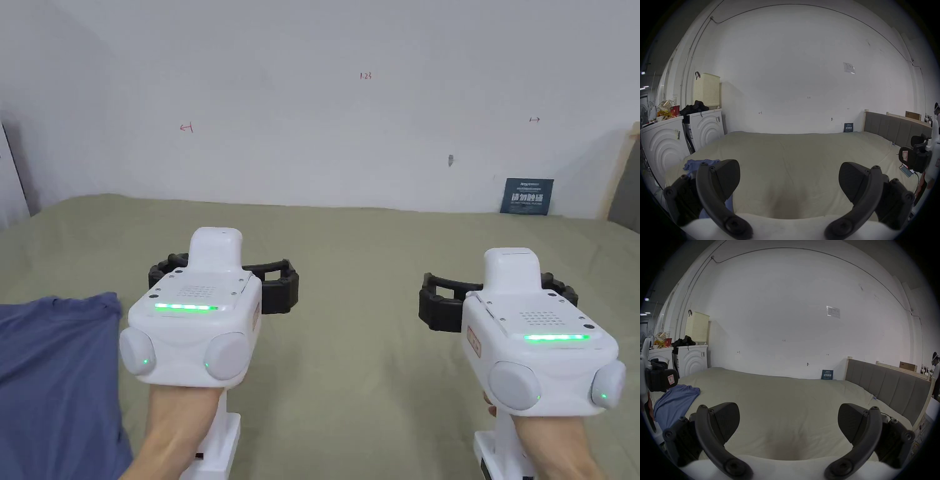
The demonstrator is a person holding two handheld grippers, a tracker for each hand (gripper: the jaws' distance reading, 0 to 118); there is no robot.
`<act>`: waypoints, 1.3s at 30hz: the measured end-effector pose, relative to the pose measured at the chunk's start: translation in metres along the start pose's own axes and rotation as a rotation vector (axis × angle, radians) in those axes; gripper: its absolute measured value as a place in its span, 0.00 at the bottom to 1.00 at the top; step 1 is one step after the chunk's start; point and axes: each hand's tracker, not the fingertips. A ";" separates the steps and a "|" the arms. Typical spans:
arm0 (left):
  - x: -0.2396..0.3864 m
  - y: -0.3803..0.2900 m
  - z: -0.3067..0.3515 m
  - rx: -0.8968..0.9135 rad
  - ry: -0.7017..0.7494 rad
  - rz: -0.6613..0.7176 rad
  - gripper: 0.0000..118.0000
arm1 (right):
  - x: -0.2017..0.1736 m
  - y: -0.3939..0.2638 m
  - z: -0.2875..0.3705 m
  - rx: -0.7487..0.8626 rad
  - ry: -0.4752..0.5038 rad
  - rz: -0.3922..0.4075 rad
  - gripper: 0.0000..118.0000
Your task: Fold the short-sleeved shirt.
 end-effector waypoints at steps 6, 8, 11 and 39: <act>-0.001 -0.002 0.000 -0.004 0.001 0.004 1.00 | 0.000 0.000 0.000 -0.002 0.001 -0.001 1.00; -0.001 -0.002 0.000 -0.005 0.000 0.002 1.00 | 0.000 0.000 0.000 -0.003 0.002 -0.002 1.00; -0.001 -0.002 0.000 -0.004 0.000 0.002 1.00 | -0.001 0.000 0.000 -0.003 0.003 -0.004 1.00; -0.002 -0.002 0.001 -0.006 0.001 0.010 1.00 | -0.002 0.001 -0.001 -0.008 0.006 0.001 1.00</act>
